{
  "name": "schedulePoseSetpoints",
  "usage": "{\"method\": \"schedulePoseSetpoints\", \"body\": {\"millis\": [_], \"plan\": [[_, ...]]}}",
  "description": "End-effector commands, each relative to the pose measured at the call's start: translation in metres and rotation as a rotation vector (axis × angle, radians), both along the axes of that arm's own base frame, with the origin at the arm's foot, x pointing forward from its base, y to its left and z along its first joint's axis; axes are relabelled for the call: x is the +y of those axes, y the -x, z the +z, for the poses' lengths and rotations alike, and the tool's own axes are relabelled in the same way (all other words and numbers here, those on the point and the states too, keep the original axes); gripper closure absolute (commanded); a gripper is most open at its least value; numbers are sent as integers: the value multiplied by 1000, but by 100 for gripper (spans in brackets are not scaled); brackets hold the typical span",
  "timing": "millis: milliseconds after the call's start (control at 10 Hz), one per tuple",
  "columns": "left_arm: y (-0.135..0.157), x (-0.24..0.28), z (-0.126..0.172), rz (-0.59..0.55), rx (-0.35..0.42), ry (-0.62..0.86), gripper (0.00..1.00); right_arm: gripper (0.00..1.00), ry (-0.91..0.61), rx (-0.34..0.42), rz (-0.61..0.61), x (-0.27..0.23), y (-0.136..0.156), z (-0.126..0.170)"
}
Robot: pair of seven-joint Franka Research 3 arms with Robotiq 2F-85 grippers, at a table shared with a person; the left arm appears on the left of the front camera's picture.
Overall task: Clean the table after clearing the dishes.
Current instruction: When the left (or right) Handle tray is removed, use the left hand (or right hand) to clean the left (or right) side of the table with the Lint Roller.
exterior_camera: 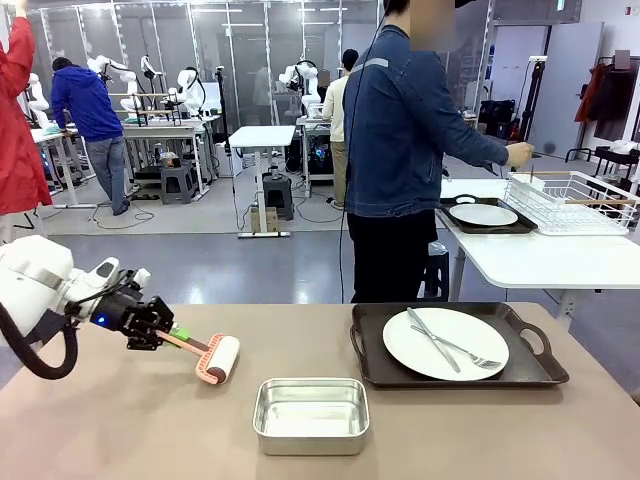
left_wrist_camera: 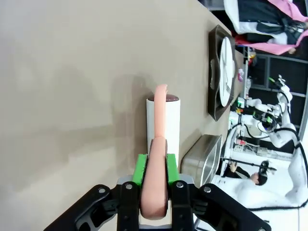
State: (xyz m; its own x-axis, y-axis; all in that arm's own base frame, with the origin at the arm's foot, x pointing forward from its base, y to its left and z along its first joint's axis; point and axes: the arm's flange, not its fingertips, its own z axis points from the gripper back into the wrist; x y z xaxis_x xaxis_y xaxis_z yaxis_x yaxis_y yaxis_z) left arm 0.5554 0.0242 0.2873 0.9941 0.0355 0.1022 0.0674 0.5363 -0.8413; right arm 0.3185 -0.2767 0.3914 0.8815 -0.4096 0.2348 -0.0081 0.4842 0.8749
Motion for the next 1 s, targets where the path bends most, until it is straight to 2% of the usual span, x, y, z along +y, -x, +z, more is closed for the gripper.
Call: {"method": "schedulePoseSetpoints", "body": {"millis": [0, 200, 500, 900], "plan": [[-7, 58, -36, -95, -68, 42, 79, 0, -7, -10, 2, 1, 2, 3], [-2, 119, -44, -122, -26, 4, 79, 0, -7, -10, 2, 1, 2, 3], [0, 186, -45, -97, 34, -51, 79, 0, -7, -10, 2, 1, 2, 3], [23, 257, -23, 5, 115, -147, 79, 0, -7, -10, 2, 1, 2, 3]]}}
